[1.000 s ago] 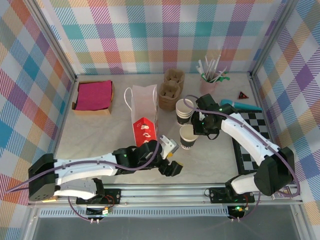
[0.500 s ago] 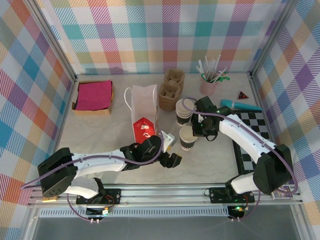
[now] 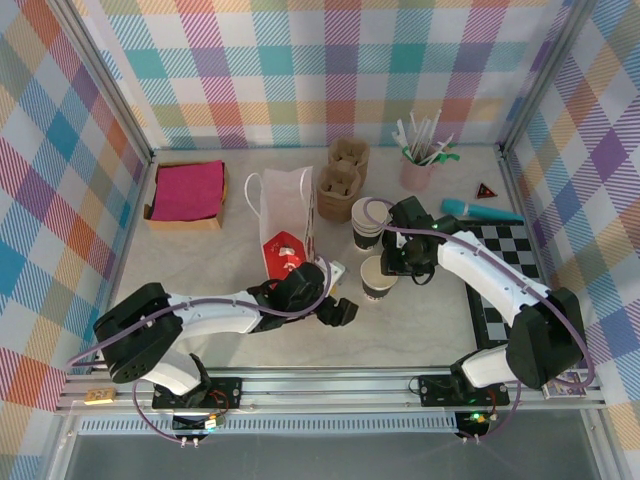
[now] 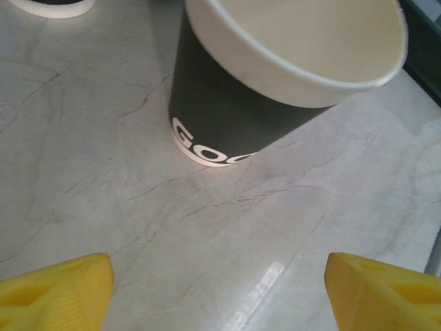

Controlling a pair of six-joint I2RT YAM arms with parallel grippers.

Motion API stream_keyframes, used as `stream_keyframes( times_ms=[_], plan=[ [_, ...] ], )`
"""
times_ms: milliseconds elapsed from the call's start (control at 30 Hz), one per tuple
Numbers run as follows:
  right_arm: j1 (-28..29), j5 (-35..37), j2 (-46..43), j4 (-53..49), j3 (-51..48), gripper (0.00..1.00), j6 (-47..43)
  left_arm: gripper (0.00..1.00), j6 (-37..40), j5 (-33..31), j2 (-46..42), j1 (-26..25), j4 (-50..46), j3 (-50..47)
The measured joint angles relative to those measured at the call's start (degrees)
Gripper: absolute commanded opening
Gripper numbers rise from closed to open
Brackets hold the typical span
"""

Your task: Pack the takeout coffee

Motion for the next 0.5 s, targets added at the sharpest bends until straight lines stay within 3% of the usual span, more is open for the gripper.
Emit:
stream_keyframes(
  times_ms=[500],
  plan=[
    [-0.4,4.3,-8.2,-6.3,4.6,0.59,-0.4,0.79,3.2,3.1,4.6,6.8,1.2,1.2]
  ],
)
